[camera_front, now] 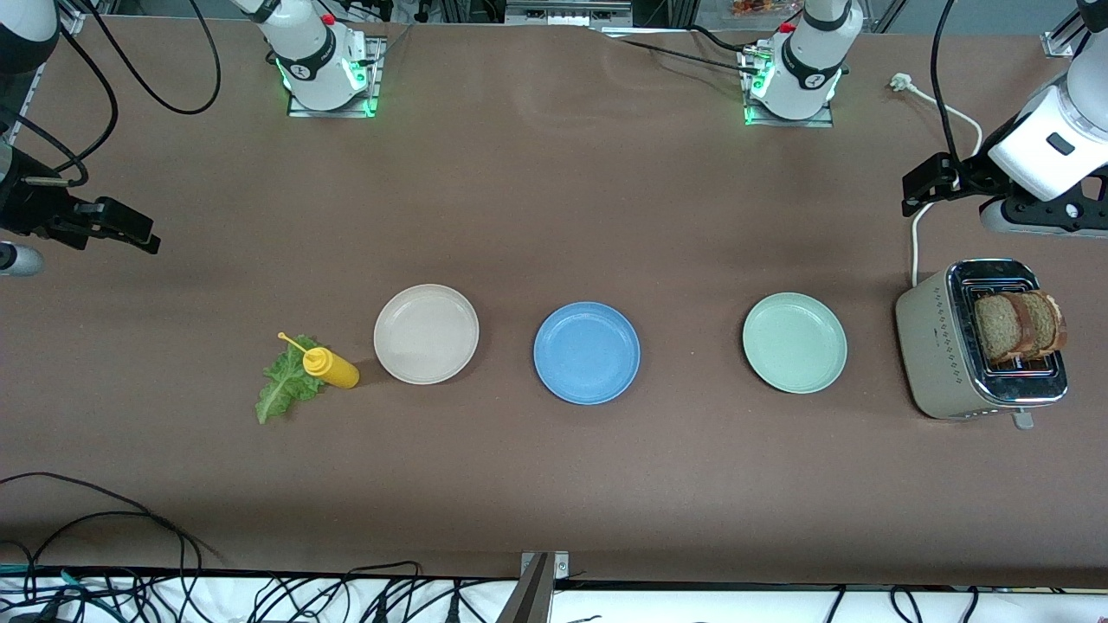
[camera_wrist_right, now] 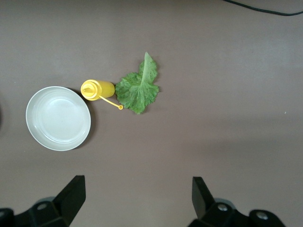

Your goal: Make sandwich in blue plate with both arms

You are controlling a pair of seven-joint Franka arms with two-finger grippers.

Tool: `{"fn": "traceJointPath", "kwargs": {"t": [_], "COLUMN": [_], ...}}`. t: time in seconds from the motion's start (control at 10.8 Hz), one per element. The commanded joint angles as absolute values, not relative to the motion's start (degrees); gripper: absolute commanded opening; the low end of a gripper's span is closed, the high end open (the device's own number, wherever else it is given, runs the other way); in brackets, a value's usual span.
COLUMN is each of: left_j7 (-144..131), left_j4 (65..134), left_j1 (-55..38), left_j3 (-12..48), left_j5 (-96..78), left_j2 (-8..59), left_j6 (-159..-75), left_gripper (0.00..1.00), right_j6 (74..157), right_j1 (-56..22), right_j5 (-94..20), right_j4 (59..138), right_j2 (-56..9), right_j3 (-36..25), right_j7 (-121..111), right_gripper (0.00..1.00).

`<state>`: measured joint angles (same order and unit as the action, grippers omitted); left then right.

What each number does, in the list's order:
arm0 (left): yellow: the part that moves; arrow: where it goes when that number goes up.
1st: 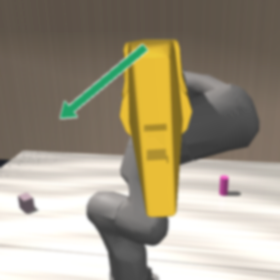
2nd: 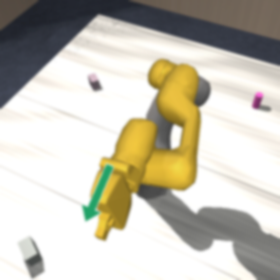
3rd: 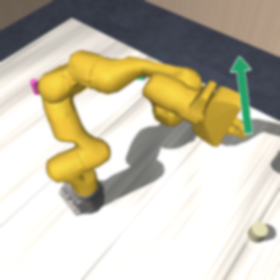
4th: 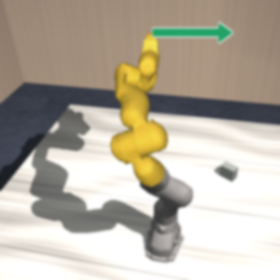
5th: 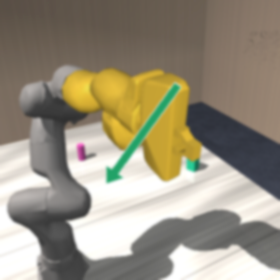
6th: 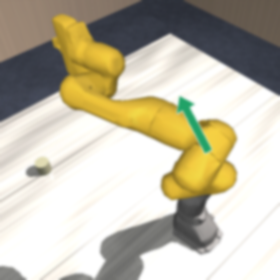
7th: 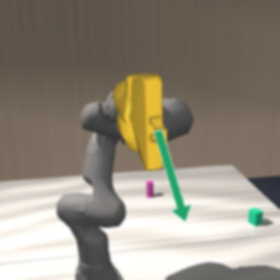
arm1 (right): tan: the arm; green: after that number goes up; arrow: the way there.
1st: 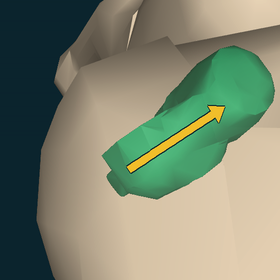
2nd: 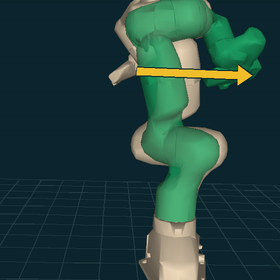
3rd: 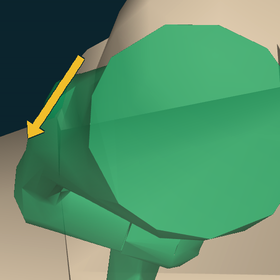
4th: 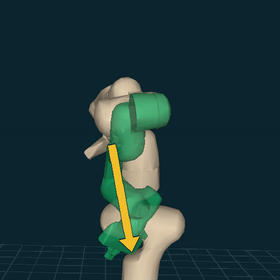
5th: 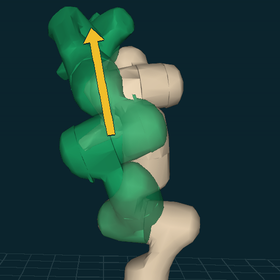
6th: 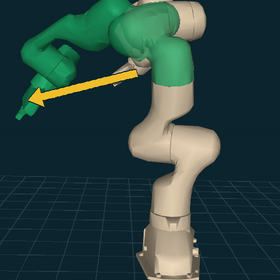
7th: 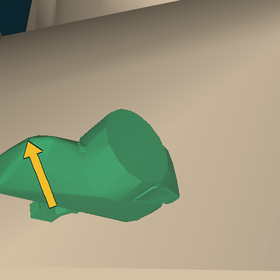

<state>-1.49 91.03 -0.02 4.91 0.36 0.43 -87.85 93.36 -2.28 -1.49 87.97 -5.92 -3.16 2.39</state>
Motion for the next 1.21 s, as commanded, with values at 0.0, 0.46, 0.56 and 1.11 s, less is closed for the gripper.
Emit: {"fn": "traceJointPath", "kwargs": {"t": [0.0,0.46,0.56,1.11], "left_j7": [-0.2,-0.3,-0.3,-0.1], "left_j4": [89.3,89.3,89.3,89.8], "left_j1": [0.4,0.4,0.4,1.5], "left_j3": [4.9,4.9,4.9,4.8], "left_j5": [-0.6,-0.7,-0.7,-0.7], "left_j2": [1.2,1.2,1.2,1.2], "left_j6": [-87.5,-87.5,-87.5,-87.3], "left_gripper": [1.00,1.00,1.00,1.00], "right_j6": [91.8,91.4,91.1,91.9], "right_j1": [-1.8,-1.8,-1.7,-1.8], "right_j5": [-1.8,-1.8,-1.8,-1.8], "right_j4": [88.6,87.8,88.1,87.8], "right_j2": [-3.8,-3.9,-3.8,-4.3], "right_j3": [-2.9,-3.0,-3.0,-2.8], "right_j7": [3.1,2.4,3.1,2.5], "right_gripper": [1.00,1.00,1.00,1.00]}}
